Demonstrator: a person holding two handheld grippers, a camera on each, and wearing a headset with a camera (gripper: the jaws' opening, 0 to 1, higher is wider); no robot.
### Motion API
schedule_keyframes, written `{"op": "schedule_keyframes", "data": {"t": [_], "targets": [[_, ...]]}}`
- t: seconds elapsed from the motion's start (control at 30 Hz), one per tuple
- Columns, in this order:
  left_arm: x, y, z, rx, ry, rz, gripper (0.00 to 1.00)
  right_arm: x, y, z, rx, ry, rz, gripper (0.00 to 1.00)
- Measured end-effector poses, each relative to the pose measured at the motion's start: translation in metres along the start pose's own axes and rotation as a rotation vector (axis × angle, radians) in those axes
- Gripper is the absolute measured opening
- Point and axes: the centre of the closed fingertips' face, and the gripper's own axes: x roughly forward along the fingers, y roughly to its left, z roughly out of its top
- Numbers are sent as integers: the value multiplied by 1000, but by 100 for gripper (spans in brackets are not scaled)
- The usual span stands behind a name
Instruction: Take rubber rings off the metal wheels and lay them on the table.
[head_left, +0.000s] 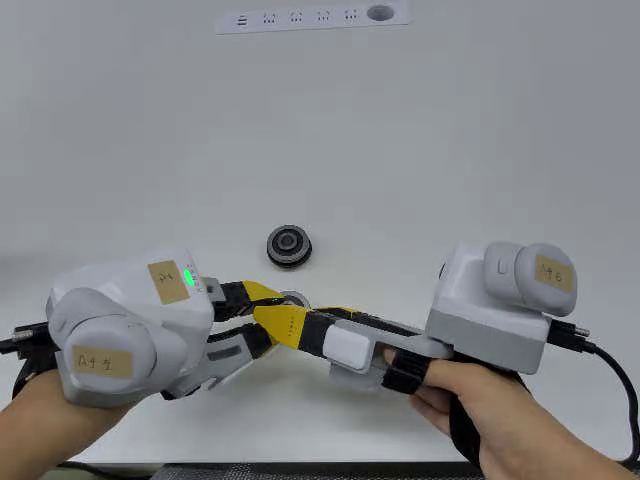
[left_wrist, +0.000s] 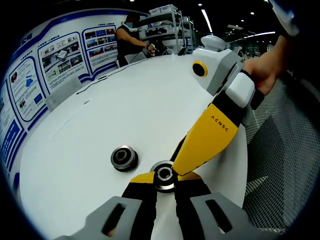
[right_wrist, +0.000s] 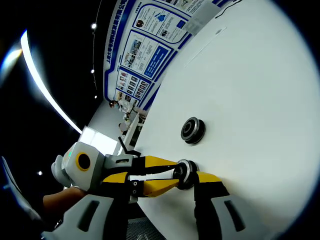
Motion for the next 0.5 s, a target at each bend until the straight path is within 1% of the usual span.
{"op": "schedule_keyframes", "data": {"t": [0.1,0.2,0.27,0.37,0.4,0.43,0.5], "targets": [[0,0,0,1,0,0,13,0,-2,-1,-14,8,-8,50],[0,0,0,4,2,-1,13,0,-1,-2,-14,8,-11,51],[0,0,0,6,3,-3,13,1,1,-3,-40,15,-20,51],[0,0,0,9,4,-4,13,1,1,-2,-18,16,-18,52],[0,0,0,9,4,-4,13,1,0,0,17,14,-13,52],[0,0,0,9,4,-4,13,0,0,0,34,13,-12,52],[0,0,0,7,2,-4,13,0,-2,0,24,15,-12,51]]}}
